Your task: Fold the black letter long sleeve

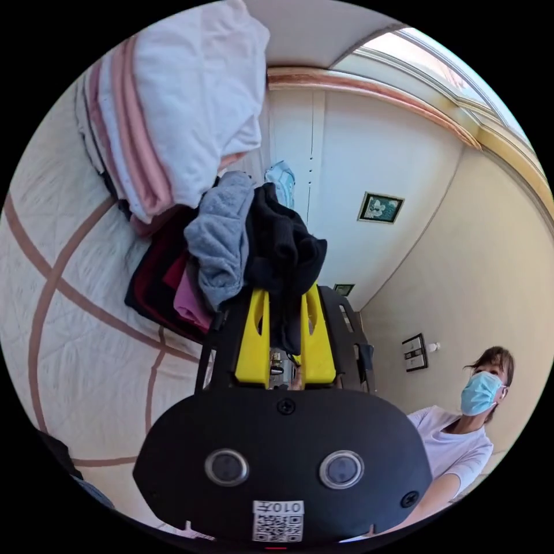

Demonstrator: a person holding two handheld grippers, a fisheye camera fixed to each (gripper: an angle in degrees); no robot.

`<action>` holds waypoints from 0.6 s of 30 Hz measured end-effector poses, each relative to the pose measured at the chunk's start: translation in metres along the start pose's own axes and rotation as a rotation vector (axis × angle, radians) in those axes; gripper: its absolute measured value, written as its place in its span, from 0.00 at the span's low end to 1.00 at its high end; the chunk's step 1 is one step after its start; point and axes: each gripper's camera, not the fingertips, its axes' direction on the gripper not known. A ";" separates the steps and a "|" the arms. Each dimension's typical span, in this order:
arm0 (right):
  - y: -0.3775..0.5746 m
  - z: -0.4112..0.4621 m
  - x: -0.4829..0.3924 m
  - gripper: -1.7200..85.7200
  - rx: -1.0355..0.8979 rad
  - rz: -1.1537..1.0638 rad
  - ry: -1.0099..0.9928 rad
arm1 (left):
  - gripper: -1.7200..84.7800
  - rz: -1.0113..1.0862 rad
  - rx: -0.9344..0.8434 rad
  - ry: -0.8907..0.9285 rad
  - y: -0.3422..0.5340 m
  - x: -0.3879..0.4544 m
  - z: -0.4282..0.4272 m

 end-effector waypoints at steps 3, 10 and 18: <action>-0.017 0.007 -0.023 0.10 -0.030 -0.015 0.043 | 0.11 0.069 0.018 -0.008 0.011 0.017 0.006; -0.034 0.047 -0.026 0.10 -0.140 0.099 0.045 | 0.12 -0.215 0.122 0.176 0.063 -0.096 0.022; 0.032 -0.004 -0.123 0.06 0.083 -0.098 0.232 | 0.10 0.094 0.192 -0.214 0.150 -0.054 0.013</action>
